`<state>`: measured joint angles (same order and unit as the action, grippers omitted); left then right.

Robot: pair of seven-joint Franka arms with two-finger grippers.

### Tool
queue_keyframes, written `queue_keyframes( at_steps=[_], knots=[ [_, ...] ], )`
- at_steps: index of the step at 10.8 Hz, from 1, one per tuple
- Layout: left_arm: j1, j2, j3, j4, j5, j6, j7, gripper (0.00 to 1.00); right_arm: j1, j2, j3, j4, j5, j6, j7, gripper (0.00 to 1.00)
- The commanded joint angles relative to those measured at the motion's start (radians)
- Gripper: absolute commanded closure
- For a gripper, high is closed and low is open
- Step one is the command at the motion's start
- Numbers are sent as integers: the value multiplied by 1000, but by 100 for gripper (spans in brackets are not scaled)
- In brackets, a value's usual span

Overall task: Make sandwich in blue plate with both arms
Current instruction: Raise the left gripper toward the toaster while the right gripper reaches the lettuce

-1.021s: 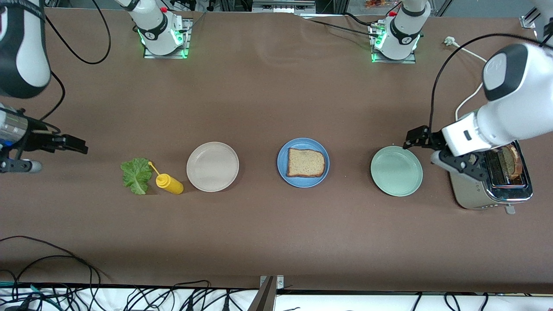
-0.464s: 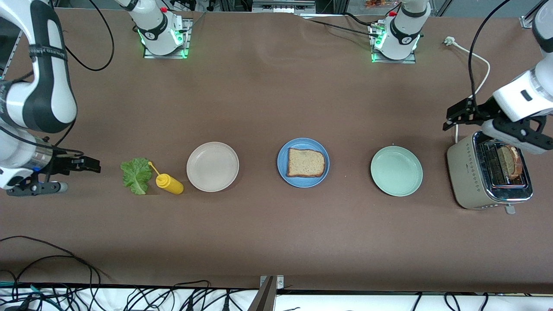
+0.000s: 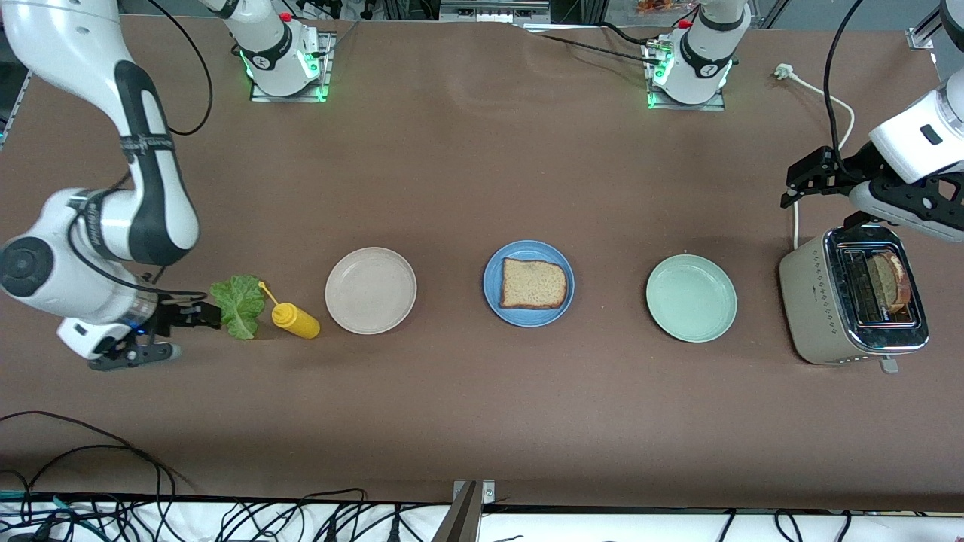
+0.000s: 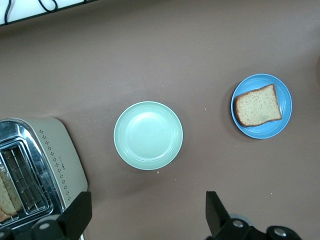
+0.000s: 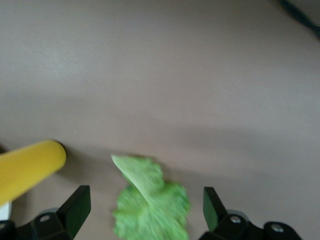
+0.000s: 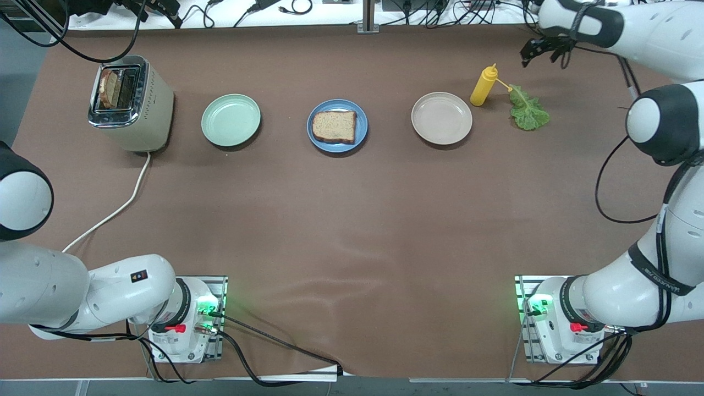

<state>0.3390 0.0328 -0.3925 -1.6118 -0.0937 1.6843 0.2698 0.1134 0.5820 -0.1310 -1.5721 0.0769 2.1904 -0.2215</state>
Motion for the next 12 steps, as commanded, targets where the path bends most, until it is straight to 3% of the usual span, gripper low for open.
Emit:
queue_keyframes(
  at_steps=[1,3,5,12],
  knots=[
    [-178,-47,171,-16,28,-8,-66,0,-5,71,11,15,44,84,-42,0],
    [-263,-71,233,-16,115,-6,-84,0,-11,91,24,14,44,100,-81,0],
    [-320,-88,305,-16,112,-8,-112,0,-14,107,37,3,44,104,-110,0],
    [-337,-79,307,44,124,-141,-129,0,-37,107,76,-137,44,244,-165,0]
  ],
)
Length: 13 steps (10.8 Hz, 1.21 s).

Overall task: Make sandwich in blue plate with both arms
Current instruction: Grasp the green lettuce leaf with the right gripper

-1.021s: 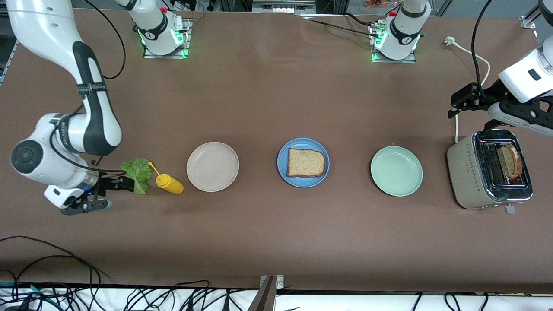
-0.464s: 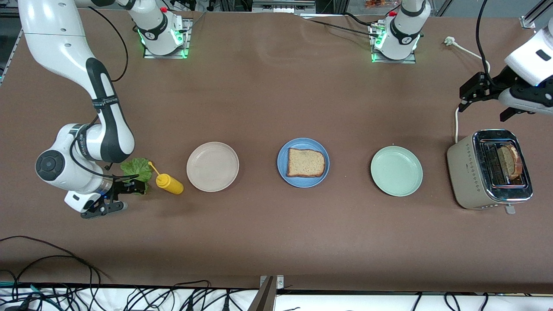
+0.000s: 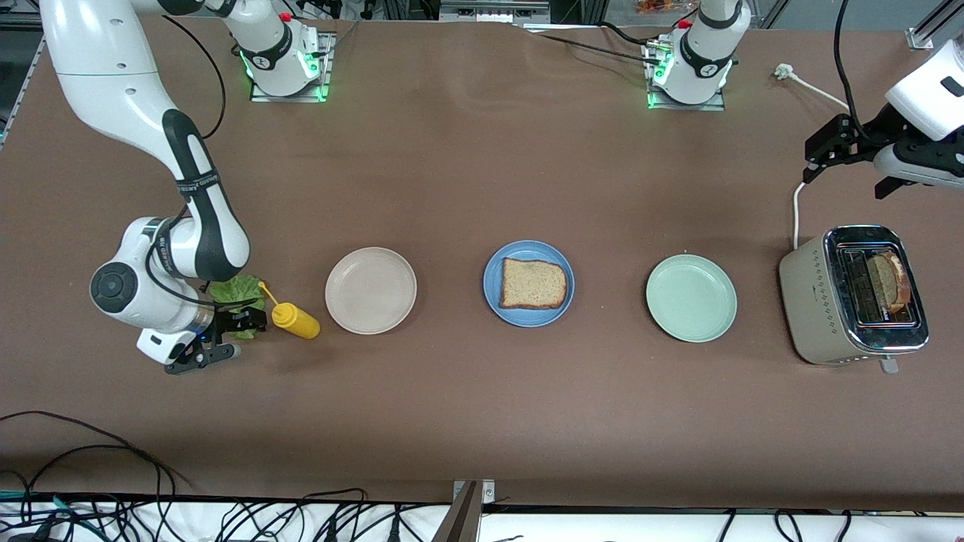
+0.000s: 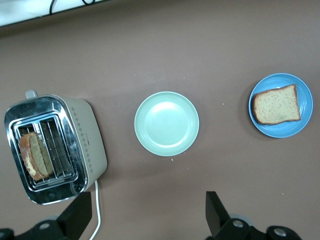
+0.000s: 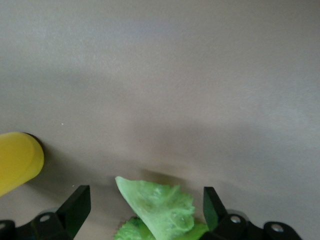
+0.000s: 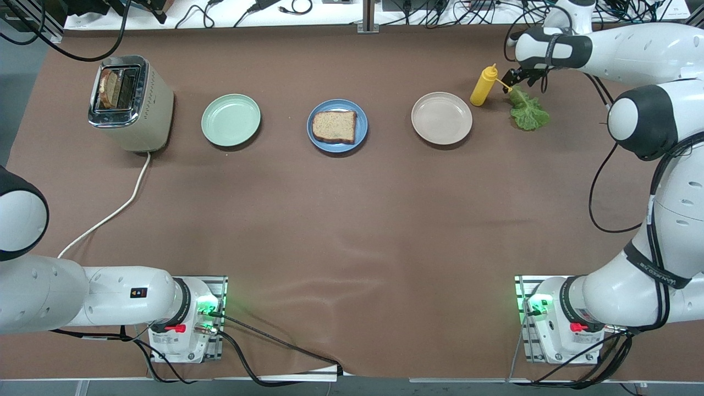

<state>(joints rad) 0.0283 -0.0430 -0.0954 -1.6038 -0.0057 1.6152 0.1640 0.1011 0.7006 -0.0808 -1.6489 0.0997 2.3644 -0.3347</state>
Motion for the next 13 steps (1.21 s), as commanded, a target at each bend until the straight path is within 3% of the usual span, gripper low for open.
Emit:
queue_keyframes(
  at_steps=[1,2,4,8,9,11,13],
  knots=[
    [-28,-3,13,45,36,-86,-21,0,-26,-12,26,-74,23,91,-76,0],
    [-33,-2,20,47,36,-87,-21,0,-26,-12,26,-74,23,98,-98,0],
    [-44,-1,26,47,35,-87,-21,0,-31,-13,26,-74,26,96,-142,21],
    [-62,14,36,45,24,-86,-20,0,-49,-13,27,-66,44,90,-236,90],
    [-64,15,34,45,33,-86,-23,0,-47,-13,27,-65,46,90,-245,100],
    [-64,25,34,41,27,-86,-46,0,-47,-19,29,-63,51,81,-247,100],
    [-55,25,29,42,29,-92,-50,0,-46,-47,30,-39,107,-18,-247,100]
  ],
)
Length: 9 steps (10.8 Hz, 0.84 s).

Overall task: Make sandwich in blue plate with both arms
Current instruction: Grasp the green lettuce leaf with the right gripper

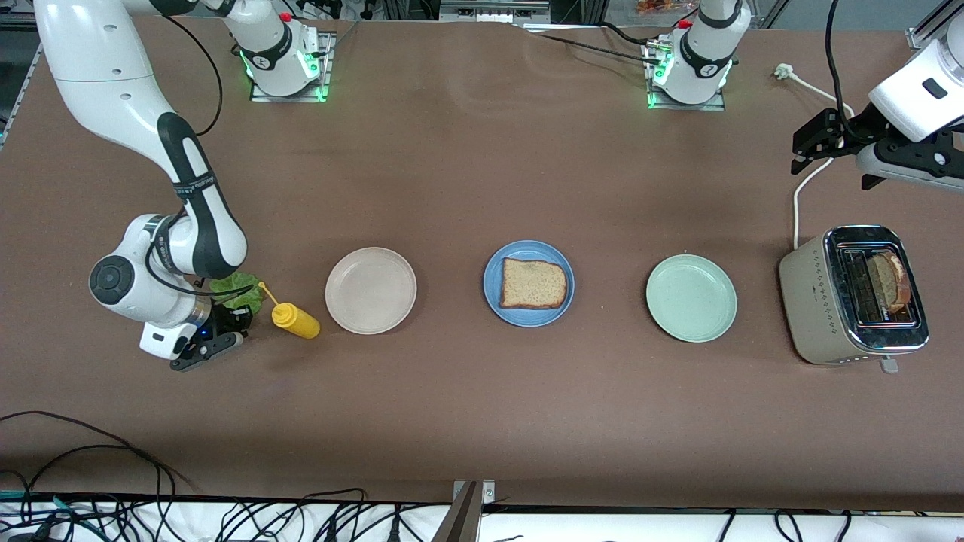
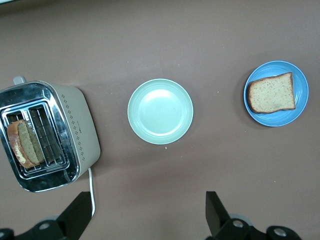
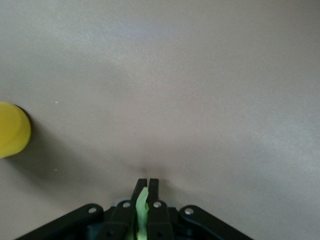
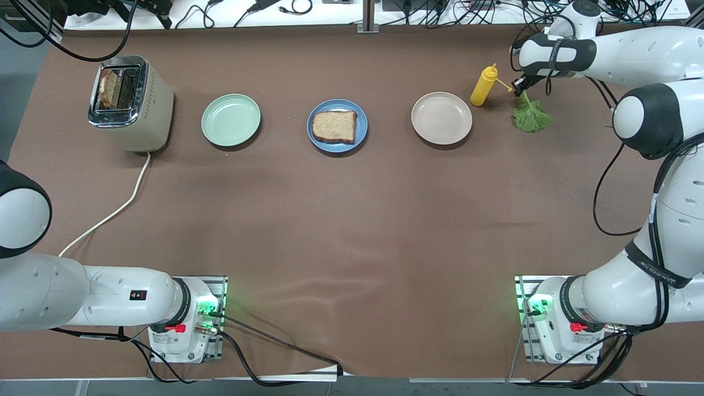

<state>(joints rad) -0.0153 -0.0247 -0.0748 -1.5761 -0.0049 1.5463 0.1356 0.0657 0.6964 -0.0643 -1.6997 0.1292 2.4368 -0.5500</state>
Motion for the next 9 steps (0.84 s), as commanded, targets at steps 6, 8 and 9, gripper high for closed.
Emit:
queue_keyframes(
  at_steps=[6,8,9],
  knots=[
    [-20,25,4,21,19,-35,-10,0,-10,-158,8,46,89,-295,-27,100],
    [-5,14,10,22,-6,-38,-7,0,-7,-219,8,48,84,-381,-19,100],
    [3,2,10,21,-7,-44,-5,0,-7,-245,8,48,83,-415,-16,100]
  ],
)
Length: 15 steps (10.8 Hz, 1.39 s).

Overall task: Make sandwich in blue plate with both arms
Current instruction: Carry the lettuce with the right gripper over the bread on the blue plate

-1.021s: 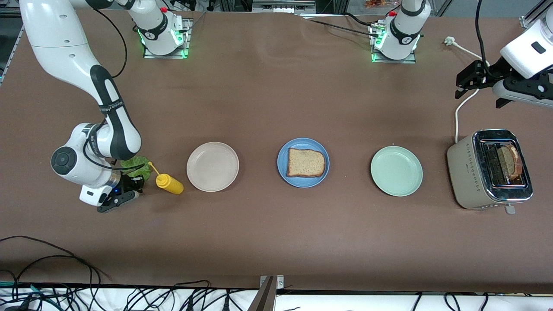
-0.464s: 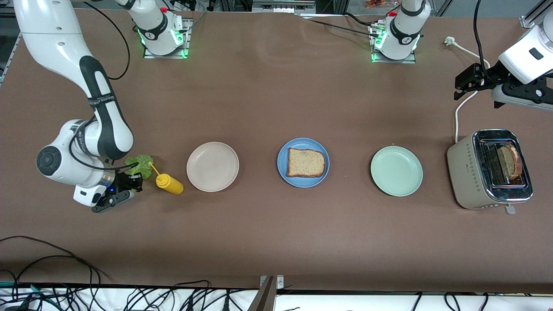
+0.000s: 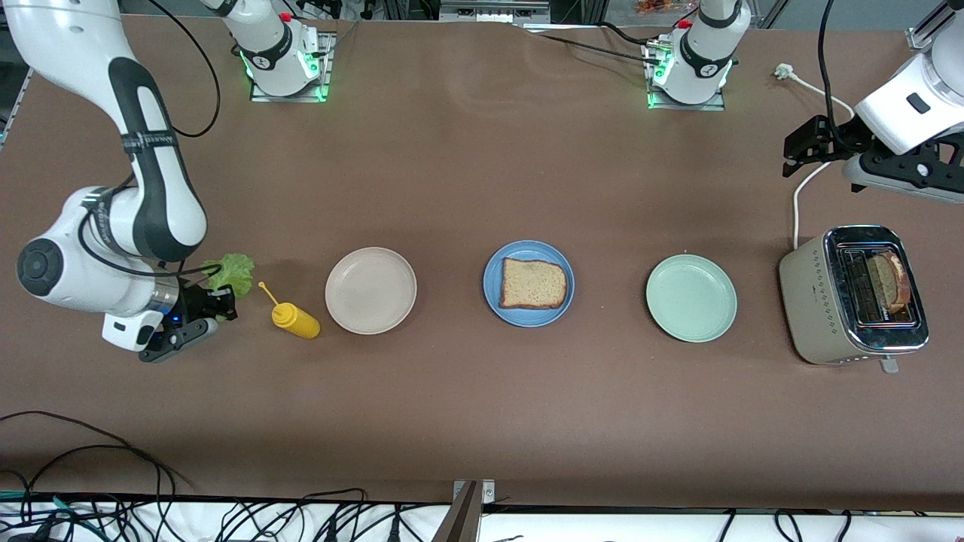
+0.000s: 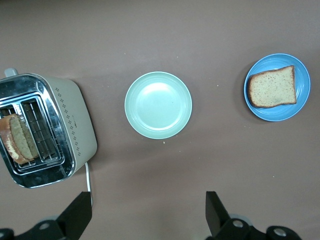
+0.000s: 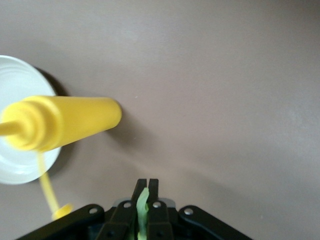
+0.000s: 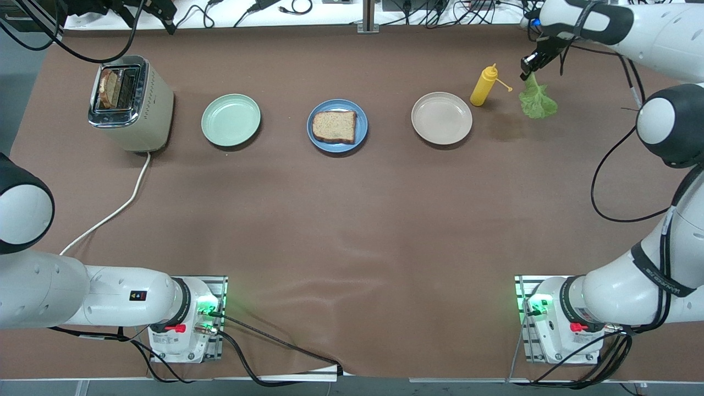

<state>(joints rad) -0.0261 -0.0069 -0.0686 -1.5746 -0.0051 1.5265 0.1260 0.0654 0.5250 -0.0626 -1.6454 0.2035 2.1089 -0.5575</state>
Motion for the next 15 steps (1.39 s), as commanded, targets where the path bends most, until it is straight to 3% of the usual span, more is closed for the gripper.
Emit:
queue_keyframes(
  at_steps=[1,3,5,10,11,15],
  knots=[
    [14,-18,3,21,-7,-41,4,0,-7,-95,4,-7,8,-116,-9,100],
    [12,-19,1,22,-7,-43,6,0,-1,-134,4,13,10,-202,22,100],
    [12,-19,1,22,-7,-43,6,0,58,-131,-2,99,10,-308,175,100],
    [12,-19,-2,22,-6,-52,6,0,313,-53,-126,237,42,-366,526,100],
    [12,-19,-2,22,-7,-54,6,0,365,-31,-166,252,92,-368,586,100],
    [9,-18,-3,41,-7,-54,-8,0,611,111,-440,399,320,-446,727,100]
  ],
)
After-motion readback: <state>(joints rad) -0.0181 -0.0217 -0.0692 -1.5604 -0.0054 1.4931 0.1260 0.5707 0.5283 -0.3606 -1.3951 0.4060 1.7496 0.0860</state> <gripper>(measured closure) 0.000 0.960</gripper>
